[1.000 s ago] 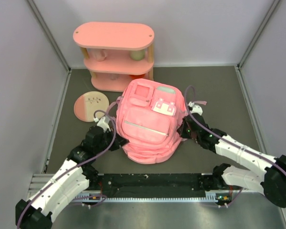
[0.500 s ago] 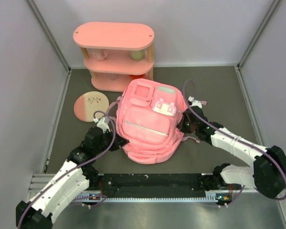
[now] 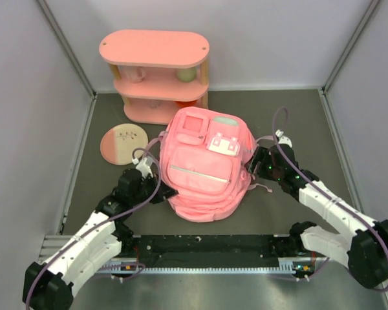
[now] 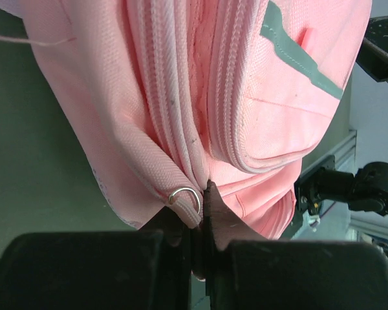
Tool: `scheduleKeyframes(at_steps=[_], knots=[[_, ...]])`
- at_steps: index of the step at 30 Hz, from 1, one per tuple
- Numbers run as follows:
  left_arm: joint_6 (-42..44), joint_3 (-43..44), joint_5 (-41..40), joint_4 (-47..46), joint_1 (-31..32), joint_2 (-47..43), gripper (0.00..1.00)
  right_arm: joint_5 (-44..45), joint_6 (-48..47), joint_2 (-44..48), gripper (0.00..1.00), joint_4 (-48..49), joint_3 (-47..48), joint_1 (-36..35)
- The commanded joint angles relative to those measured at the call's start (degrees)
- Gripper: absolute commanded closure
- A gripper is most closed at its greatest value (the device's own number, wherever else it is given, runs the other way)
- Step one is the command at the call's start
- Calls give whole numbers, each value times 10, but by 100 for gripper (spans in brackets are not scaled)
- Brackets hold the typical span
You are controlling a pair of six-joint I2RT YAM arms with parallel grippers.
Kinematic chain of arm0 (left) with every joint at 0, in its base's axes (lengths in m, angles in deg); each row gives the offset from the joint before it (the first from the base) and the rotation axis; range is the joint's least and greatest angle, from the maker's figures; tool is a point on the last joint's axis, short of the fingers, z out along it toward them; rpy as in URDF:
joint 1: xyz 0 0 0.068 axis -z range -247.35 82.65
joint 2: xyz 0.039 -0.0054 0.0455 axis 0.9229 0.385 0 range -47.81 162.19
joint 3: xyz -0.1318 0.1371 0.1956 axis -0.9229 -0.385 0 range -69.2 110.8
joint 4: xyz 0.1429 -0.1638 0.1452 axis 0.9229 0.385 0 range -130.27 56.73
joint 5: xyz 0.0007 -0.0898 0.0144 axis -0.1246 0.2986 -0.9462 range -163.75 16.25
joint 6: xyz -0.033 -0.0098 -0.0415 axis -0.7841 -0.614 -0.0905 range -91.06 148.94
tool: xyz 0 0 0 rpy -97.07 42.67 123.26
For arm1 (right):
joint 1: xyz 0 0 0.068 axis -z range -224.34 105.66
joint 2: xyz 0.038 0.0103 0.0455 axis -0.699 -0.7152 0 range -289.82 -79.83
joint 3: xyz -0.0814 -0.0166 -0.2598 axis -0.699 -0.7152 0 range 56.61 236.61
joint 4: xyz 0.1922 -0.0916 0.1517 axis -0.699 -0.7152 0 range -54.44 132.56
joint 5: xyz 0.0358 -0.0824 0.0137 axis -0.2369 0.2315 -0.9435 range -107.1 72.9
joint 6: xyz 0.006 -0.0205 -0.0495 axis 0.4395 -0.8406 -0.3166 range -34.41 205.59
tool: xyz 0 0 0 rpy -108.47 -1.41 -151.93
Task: Pack the student bag
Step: Zip the student bag at the center of the board.
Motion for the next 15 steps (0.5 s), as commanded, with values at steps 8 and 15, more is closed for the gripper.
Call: scheduleKeyframes(at_steps=[8,15], knots=[[19,49,154,-112,78,97,91,-29,61,162,24,-38,-56,4],[87,136,-17,74,160,98,21,-17,65,199,21,-93,-40,4]])
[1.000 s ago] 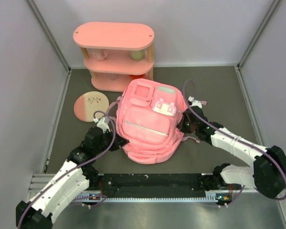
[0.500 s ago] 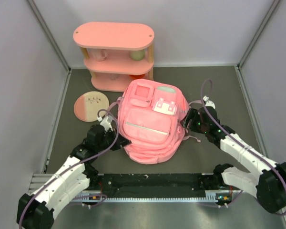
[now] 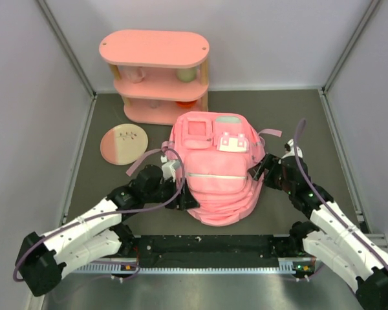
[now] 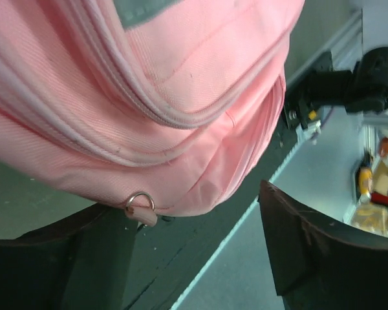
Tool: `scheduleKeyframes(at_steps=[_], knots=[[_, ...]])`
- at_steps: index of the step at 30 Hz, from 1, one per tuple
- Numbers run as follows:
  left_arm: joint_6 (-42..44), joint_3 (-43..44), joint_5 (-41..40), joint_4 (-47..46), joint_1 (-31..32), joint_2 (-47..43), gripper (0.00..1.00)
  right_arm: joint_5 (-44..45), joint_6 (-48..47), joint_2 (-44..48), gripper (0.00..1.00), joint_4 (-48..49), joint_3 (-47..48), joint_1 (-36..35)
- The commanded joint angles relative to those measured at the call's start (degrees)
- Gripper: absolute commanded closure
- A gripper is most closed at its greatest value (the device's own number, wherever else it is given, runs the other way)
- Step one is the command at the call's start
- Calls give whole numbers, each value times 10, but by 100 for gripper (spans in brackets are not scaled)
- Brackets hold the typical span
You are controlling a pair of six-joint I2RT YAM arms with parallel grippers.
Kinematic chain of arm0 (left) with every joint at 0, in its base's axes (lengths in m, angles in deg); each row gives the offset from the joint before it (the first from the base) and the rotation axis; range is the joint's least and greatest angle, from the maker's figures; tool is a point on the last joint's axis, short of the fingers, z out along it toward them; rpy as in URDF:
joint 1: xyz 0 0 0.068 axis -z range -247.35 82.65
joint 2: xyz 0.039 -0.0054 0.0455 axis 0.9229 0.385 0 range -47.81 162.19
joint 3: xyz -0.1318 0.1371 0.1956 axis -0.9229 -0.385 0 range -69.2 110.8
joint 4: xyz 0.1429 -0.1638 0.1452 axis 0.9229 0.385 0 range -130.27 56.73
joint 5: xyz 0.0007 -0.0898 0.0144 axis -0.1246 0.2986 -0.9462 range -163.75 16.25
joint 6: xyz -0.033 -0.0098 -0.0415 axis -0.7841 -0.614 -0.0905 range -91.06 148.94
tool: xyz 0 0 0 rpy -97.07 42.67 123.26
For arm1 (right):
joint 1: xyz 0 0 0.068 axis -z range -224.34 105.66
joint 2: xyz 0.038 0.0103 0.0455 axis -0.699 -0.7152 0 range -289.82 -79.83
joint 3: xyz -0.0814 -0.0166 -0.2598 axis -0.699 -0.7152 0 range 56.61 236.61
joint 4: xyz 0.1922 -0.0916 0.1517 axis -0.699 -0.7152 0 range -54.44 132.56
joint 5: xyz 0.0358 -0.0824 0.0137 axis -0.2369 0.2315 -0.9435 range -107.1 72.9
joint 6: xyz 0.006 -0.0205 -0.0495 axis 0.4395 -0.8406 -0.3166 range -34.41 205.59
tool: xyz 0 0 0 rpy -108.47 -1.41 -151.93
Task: Pack the student bag
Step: Zip the student bag at the center of the board.
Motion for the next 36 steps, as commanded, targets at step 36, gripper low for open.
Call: scheduleKeyframes(at_steps=[36], knots=[[5,53,37,-197,-221,191,18,-121,103,96,21,-26,-74,2]])
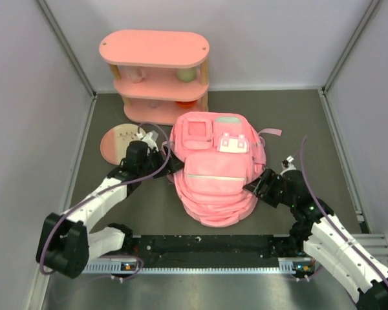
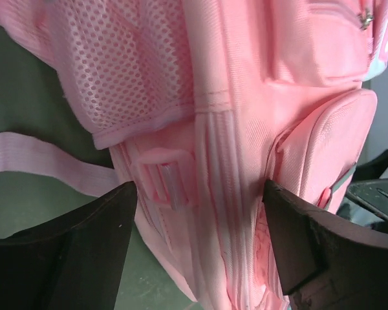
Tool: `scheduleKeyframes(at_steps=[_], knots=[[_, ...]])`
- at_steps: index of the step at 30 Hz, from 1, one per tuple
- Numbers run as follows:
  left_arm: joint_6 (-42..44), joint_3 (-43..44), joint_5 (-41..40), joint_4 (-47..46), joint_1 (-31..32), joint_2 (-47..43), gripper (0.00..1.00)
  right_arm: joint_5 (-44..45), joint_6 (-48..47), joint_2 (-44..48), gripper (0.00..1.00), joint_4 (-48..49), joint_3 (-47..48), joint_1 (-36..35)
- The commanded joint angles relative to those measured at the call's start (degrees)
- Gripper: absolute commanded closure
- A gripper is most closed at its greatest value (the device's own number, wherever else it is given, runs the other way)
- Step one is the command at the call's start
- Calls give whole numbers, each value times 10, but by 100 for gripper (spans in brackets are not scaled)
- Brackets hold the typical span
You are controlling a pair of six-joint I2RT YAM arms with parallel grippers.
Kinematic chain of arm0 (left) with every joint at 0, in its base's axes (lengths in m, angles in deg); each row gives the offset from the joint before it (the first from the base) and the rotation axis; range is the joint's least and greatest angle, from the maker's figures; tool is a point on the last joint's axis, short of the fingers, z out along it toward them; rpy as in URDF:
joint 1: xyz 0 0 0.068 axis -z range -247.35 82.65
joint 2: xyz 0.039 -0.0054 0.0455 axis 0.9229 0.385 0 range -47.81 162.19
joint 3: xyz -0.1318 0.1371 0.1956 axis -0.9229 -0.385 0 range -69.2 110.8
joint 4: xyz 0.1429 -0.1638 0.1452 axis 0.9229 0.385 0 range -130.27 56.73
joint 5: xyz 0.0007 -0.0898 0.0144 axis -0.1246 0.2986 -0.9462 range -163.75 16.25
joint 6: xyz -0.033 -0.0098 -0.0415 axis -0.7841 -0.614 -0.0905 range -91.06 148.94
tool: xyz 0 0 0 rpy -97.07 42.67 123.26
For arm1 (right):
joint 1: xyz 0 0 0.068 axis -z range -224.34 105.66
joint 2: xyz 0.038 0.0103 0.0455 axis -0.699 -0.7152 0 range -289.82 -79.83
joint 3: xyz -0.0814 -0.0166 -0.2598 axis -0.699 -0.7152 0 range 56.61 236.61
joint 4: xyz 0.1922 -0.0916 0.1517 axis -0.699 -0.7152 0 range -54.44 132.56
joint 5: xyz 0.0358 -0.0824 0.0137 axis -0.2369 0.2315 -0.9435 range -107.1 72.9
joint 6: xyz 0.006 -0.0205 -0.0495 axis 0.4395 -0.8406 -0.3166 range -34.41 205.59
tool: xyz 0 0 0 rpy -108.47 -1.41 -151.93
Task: Pack the student bag
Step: Zip the student bag at the center of the board, then reset both arms
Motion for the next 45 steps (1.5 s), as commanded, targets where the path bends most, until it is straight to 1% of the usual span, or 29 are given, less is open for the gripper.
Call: scheduleKeyframes(at_steps=[1,2,5,6,7,9,10,12,13,14,16,17,20,23,24,25,26,29,30,31,33,34,36,37,38,41,43,44,45], knots=[[-43,-19,111,-119,3,79,24,6,-18,7,21,-13,32,1],[-45,-17,118,-123,10,111,28,11,-22,10,21,-19,41,1],[-30,0,84,-109,53,159,29,40,-41,23,21,-40,62,1],[-14,26,73,-93,62,172,31,52,-44,27,21,-42,66,2],[-9,40,40,-44,72,182,36,58,-46,30,21,-43,75,2],[-6,50,18,-21,71,180,34,72,-66,32,21,-53,91,2],[-6,51,-13,2,69,169,27,80,-73,32,20,-61,110,2],[6,51,-38,25,64,126,18,119,-95,33,17,-92,130,2],[10,51,-74,62,63,109,8,132,-102,34,15,-100,147,2],[12,55,-98,81,63,72,1,159,-118,35,13,-111,155,2],[27,59,-161,124,62,18,1,186,-131,40,10,-116,169,2],[34,65,-173,165,61,0,1,213,-141,44,10,-118,174,1],[38,72,-250,230,60,-71,1,264,-159,49,7,-117,189,1],[43,69,-293,266,60,-137,1,317,-189,43,4,-116,205,1],[44,66,-301,271,60,-153,1,331,-196,34,1,-115,212,2],[46,61,-310,272,60,-185,1,343,-213,29,1,-115,214,2],[46,46,-335,268,60,-201,1,367,-222,22,1,-114,217,2],[50,30,-360,265,60,-253,1,428,-252,-9,1,-113,228,2],[51,29,-374,265,60,-262,1,450,-252,-15,1,-114,229,2],[52,29,-377,265,60,-273,1,512,-231,-28,1,-119,230,2],[60,37,-390,277,60,-278,1,562,-211,-44,1,-118,234,1],[57,43,-397,281,60,-278,1,568,-247,-62,1,-113,236,2],[48,53,-416,288,60,-275,1,549,-294,-86,1,-88,247,1],[45,56,-430,292,60,-269,1,505,-350,-97,1,-79,249,2],[43,59,-435,293,60,-267,1,487,-372,-128,1,-65,252,2],[44,68,-444,294,60,-249,1,509,-371,-172,1,-63,264,1],[47,78,-447,295,60,-238,1,544,-377,-174,1,-33,249,2],[49,79,-449,297,60,-235,1,553,-385,-170,1,-15,238,2],[50,81,-452,297,60,-234,1,560,-400,-158,1,42,212,2]])
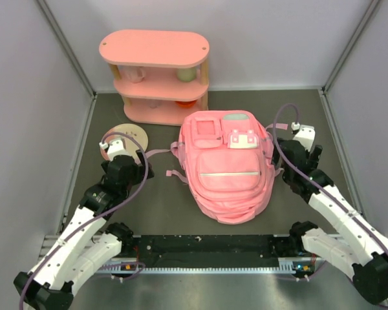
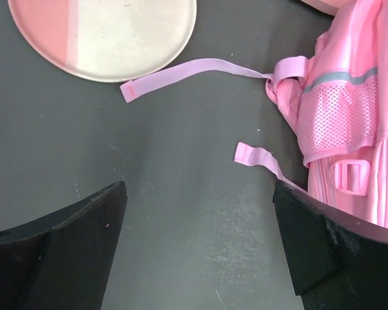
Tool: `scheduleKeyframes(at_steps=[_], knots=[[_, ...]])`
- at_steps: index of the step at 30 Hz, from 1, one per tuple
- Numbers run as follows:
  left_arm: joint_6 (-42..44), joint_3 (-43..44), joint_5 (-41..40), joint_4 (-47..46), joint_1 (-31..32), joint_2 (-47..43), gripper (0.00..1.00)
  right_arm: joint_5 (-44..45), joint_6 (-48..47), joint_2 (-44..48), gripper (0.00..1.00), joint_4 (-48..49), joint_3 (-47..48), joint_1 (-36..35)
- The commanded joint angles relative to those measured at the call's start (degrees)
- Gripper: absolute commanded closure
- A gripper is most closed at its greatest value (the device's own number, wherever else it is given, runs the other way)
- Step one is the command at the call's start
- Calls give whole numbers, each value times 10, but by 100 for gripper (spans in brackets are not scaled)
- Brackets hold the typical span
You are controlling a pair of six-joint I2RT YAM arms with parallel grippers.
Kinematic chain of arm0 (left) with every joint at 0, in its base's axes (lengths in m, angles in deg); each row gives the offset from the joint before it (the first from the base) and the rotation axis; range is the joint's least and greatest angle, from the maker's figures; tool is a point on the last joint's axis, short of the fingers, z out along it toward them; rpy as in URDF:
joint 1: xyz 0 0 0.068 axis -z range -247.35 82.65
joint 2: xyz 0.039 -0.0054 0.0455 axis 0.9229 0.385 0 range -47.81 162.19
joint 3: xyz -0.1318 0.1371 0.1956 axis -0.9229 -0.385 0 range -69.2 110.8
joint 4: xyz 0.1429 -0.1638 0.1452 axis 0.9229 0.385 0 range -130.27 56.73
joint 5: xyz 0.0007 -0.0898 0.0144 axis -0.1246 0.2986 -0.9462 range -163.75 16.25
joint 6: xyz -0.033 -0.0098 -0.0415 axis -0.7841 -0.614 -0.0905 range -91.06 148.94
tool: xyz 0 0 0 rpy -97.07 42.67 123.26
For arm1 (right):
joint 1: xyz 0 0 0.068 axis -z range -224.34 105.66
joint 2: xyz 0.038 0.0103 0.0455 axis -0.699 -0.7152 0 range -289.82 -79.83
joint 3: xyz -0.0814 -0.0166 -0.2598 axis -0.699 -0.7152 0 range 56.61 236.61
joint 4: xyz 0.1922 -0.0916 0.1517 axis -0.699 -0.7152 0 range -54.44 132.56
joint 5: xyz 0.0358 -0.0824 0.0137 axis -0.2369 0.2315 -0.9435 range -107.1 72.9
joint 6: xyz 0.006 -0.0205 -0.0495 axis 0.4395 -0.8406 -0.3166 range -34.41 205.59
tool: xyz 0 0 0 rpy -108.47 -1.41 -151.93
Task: Pack the student bag
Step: Reset both arms
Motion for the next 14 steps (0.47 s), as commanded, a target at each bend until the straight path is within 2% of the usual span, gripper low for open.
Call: scheduleKeyframes(at_steps=[1,4,6,8,10,12,14], knots=[[9,34,-31,-2,-1,8,1,51,-85,28,1,143,-37,1],[18,28,-32,-9,-1,1,1,31,-109,53,1,235,-84,1],[22,24,-30,-19,-1,-6,1,33,-95,64,1,255,-98,7],[25,22,-30,-25,0,-12,1,-32,-65,93,1,268,-108,28],[26,19,-36,-30,-1,-14,1,-117,-38,116,1,304,-131,78],[28,19,-42,-32,-1,-14,1,-145,-41,117,1,321,-151,113],[26,20,-49,-31,0,-14,1,-136,-81,101,1,326,-158,119]])
